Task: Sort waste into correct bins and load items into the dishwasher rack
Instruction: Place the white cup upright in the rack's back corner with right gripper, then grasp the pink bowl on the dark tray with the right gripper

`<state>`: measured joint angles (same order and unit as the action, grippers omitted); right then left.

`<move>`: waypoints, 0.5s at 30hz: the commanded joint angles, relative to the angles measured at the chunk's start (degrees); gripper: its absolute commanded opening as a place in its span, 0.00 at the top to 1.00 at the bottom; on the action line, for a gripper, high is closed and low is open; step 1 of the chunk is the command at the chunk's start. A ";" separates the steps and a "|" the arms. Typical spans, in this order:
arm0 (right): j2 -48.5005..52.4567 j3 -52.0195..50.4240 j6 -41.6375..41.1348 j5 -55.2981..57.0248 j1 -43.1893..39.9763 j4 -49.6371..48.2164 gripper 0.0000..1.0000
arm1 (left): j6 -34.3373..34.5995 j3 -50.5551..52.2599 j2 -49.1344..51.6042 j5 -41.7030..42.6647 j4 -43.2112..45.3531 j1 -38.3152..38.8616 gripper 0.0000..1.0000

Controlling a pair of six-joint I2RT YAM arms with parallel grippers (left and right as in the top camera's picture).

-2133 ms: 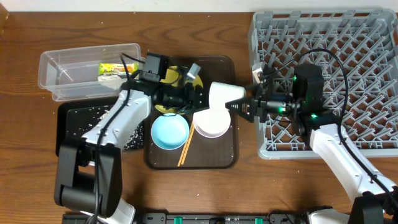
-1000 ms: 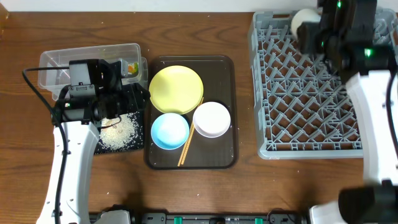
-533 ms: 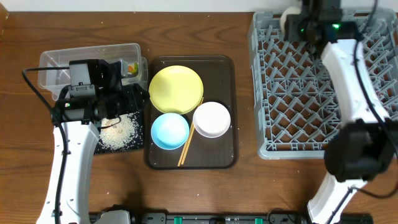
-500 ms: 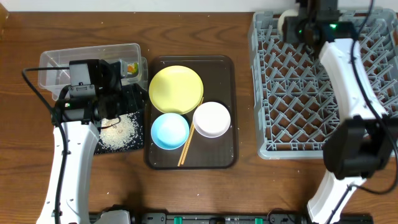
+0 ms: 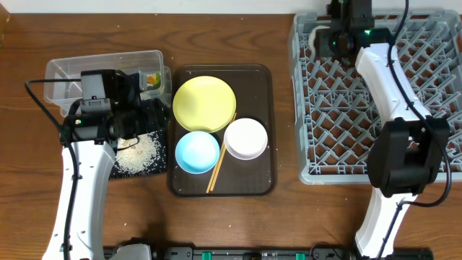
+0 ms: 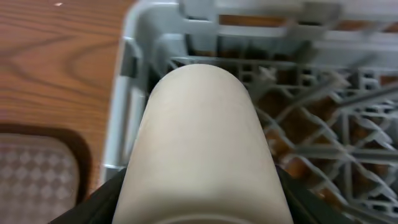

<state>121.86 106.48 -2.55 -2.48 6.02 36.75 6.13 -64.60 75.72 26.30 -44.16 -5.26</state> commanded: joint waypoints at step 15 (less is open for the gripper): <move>1.03 1.36 -0.81 -2.08 1.51 1.03 0.19 | -0.57 -0.35 -0.50 -0.94 -0.63 -0.20 0.51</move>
<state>122.98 106.48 -2.98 -3.40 7.22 37.67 6.13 -64.60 75.72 26.13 -44.66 -5.26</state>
